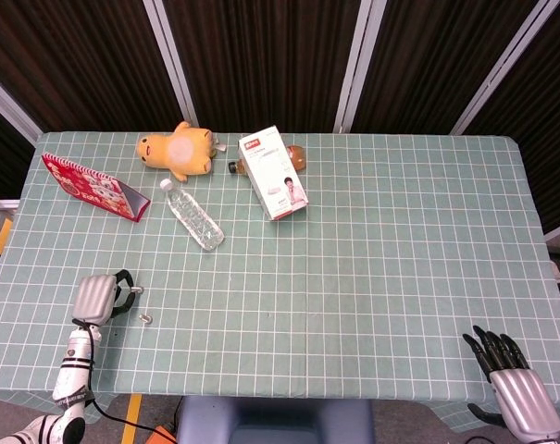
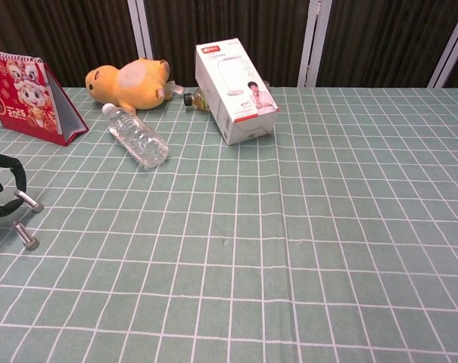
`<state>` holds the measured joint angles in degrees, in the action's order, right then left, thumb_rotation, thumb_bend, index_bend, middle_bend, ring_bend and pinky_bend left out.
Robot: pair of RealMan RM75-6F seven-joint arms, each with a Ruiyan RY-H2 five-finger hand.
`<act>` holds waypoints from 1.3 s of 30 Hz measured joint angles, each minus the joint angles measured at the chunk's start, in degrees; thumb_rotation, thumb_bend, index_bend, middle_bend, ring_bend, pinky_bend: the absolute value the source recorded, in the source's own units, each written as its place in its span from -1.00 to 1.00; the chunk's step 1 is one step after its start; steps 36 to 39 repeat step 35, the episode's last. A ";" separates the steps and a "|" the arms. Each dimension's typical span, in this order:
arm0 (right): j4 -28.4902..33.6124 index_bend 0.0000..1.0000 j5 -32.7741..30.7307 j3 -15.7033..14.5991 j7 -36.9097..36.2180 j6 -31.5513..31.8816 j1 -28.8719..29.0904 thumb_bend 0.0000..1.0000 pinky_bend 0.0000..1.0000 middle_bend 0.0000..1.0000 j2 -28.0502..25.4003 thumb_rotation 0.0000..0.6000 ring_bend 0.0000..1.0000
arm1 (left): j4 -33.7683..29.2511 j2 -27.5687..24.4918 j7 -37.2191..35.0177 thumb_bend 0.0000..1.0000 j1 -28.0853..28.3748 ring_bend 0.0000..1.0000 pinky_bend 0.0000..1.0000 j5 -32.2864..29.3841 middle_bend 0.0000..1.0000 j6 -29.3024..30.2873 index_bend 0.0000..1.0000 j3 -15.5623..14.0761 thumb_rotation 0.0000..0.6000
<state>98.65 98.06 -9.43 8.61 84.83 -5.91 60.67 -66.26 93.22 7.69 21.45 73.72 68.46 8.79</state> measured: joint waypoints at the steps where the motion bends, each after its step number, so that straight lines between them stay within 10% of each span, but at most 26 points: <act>1: 0.00 -1.00 0.02 -0.02 0.00 0.00 -0.01 -0.68 -1.00 -1.00 0.00 1.00 -1.00 | -0.10 -0.06 0.09 -0.26 0.00 1.00 1.00 -0.11 1.00 -0.06 -0.12 0.01 1.00; 16: -0.03 -1.00 0.57 -0.10 -0.01 0.62 -0.23 -0.68 -1.00 -1.00 -0.01 1.00 -1.00 | -3.74 -2.66 0.11 -0.27 -1.14 0.93 1.00 1.79 0.89 3.53 -0.44 -0.79 1.00; 21: -0.14 -1.00 0.95 -0.02 -0.13 1.39 -0.44 -0.68 -1.00 -1.00 -0.08 1.00 -1.00 | -9.60 -9.67 -4.85 -0.27 -4.79 -0.68 -0.34 9.24 -0.58 11.15 -0.84 -5.09 1.00; 24: -0.14 -1.00 1.45 -0.12 0.07 1.63 -0.52 -0.68 -1.00 -1.00 -0.04 1.00 -1.00 | -13.81 -16.89 -7.93 -0.27 -7.80 -1.00 -0.78 14.35 -0.97 14.49 -0.98 -9.23 1.00; 33: -2.91 -1.00 4.77 0.74 -0.42 6.36 -1.38 -0.68 -1.00 -1.00 2.16 1.00 -1.00 | -14.19 -22.33 -8.74 -0.25 -18.68 -1.00 -0.93 29.82 -1.00 33.68 -1.00 -16.85 1.00; 39: -2.97 -1.00 4.78 0.82 -0.54 6.82 -1.62 -0.68 -1.00 -1.00 2.11 1.00 -1.00 | -13.85 -22.15 -8.04 -0.25 -19.61 -1.00 -0.93 31.78 -1.00 34.90 -1.00 -17.24 1.00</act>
